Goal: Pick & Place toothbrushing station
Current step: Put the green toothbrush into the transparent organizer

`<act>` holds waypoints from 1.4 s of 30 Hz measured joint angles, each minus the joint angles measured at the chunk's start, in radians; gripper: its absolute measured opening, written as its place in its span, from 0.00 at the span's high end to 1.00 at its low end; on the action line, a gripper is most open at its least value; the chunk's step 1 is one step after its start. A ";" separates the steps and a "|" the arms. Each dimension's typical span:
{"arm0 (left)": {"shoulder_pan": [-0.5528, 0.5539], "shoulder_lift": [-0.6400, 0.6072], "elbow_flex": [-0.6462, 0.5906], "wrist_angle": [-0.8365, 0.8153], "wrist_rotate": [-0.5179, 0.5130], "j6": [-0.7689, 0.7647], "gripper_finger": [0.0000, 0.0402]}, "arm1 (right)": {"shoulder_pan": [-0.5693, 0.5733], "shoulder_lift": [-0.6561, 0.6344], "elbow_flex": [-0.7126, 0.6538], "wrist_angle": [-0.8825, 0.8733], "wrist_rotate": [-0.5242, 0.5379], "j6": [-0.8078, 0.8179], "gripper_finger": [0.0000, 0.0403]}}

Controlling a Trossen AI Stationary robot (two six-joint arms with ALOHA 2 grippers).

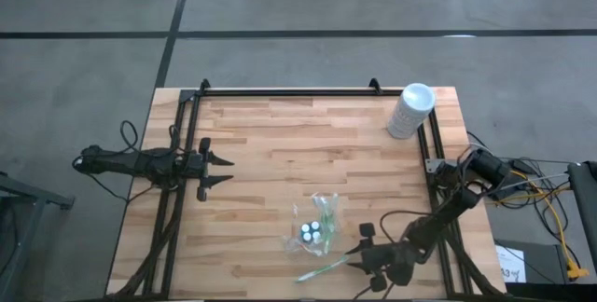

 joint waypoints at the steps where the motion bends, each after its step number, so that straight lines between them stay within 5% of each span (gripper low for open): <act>1: 0.000 0.000 0.000 0.000 0.000 0.000 0.55 | -0.006 0.000 0.000 -0.003 -0.022 0.012 0.68; 25: 0.000 0.000 0.000 0.000 0.000 0.000 0.55 | -0.078 0.000 -0.004 -0.073 -0.184 0.143 0.69; 42: 0.000 0.000 0.000 0.000 0.000 0.000 0.55 | -0.077 -0.001 -0.004 -0.065 -0.197 0.142 0.94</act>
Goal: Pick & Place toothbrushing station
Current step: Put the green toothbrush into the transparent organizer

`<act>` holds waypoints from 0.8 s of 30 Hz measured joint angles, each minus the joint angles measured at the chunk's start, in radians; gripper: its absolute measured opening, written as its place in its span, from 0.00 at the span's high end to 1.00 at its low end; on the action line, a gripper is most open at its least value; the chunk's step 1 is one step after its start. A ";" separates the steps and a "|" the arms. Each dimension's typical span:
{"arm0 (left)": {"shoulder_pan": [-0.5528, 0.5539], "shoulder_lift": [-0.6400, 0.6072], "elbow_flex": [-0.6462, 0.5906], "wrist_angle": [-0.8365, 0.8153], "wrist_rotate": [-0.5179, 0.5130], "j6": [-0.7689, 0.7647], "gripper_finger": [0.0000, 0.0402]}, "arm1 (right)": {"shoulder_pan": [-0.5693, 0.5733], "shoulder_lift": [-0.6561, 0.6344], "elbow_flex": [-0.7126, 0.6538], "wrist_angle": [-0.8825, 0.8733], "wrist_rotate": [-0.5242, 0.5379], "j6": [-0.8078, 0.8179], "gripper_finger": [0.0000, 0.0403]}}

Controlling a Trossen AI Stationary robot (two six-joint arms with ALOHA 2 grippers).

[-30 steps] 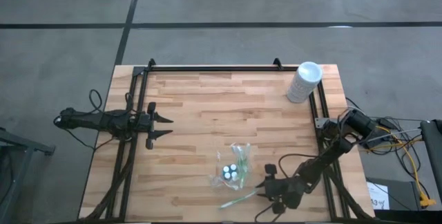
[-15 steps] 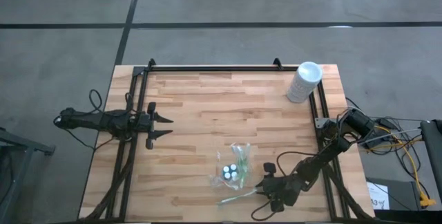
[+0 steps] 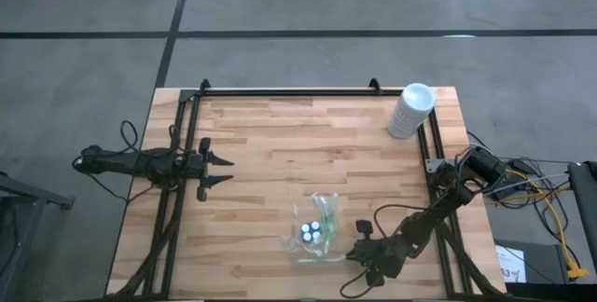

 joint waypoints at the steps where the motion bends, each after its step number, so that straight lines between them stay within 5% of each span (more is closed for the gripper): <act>1: 0.000 0.000 0.000 0.000 0.000 0.000 0.55 | 0.000 0.000 0.000 0.000 0.000 0.000 0.95; 14: 0.000 0.000 0.000 0.000 0.000 0.000 0.55 | 0.040 -0.054 0.005 -0.015 0.023 -0.001 0.98; 24: 0.000 0.000 0.000 0.000 0.000 0.000 0.55 | 0.086 -0.260 0.061 -0.404 0.020 0.078 0.98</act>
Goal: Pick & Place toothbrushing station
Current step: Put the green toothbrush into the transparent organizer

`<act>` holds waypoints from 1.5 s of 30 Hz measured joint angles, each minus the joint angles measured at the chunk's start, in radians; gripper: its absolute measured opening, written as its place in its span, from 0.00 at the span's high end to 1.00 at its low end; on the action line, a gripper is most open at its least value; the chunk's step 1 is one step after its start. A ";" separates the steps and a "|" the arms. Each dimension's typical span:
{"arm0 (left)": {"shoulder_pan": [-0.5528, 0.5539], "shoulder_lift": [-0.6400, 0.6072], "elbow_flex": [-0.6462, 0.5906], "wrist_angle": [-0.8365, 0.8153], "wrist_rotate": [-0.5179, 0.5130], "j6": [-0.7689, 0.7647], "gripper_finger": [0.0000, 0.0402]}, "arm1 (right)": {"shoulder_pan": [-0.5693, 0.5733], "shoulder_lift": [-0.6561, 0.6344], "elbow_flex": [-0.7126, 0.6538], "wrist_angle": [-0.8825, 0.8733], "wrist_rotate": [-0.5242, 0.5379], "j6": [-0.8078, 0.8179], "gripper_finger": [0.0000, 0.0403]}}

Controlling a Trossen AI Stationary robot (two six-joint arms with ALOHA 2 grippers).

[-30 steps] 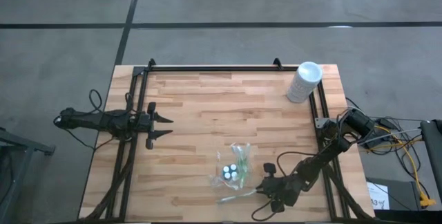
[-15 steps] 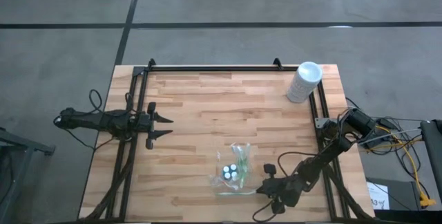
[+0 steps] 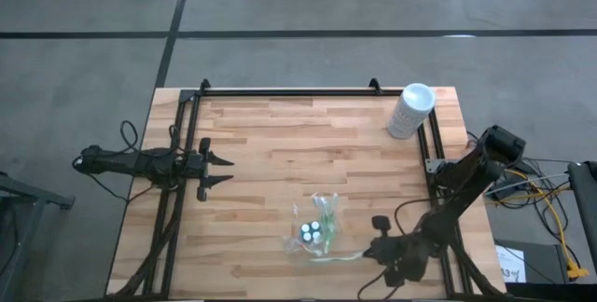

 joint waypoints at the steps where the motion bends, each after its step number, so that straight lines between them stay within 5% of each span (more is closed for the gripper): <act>1: 0.000 0.000 0.000 0.000 0.000 0.000 0.55 | 0.006 -0.014 0.022 -0.063 -0.003 0.001 0.98; 11: 0.000 0.000 0.000 0.000 0.000 0.000 0.55 | 0.016 -0.032 0.301 -0.641 -0.059 0.105 0.98; 25: 0.000 0.000 0.000 0.000 0.000 0.000 0.55 | -0.002 -0.026 0.663 -1.141 -0.196 0.113 0.98; 45: 0.000 0.000 0.000 0.000 0.000 0.000 0.55 | -0.193 -0.018 0.899 -1.359 -0.266 0.076 0.98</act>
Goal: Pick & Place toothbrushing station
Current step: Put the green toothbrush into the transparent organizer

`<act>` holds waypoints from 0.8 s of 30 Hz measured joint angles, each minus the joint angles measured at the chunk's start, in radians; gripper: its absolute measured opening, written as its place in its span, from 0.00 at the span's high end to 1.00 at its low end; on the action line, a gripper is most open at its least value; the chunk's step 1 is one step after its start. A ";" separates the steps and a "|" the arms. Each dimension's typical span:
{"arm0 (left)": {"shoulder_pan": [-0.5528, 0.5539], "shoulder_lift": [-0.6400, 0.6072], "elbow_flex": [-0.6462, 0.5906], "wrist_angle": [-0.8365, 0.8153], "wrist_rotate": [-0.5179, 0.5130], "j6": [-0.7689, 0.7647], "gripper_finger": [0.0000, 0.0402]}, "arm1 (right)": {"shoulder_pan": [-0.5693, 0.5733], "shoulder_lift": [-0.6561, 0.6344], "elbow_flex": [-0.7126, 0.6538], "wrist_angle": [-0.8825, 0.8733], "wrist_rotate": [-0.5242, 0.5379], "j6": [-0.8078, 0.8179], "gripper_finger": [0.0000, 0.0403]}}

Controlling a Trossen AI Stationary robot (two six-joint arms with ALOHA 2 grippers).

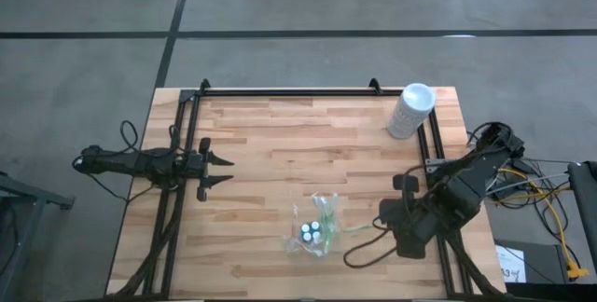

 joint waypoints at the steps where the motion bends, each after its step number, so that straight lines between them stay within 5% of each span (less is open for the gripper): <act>1: 0.000 0.000 0.000 0.000 0.000 0.000 0.55 | -0.006 0.000 0.017 -0.014 0.000 0.000 0.98; 9: 0.000 0.000 0.000 0.000 0.000 0.000 0.55 | -0.045 0.000 0.111 -0.040 0.009 -0.052 0.98; 24: 0.000 0.000 0.000 0.000 0.000 0.000 0.55 | -0.062 0.043 0.059 0.013 -0.015 -0.102 0.98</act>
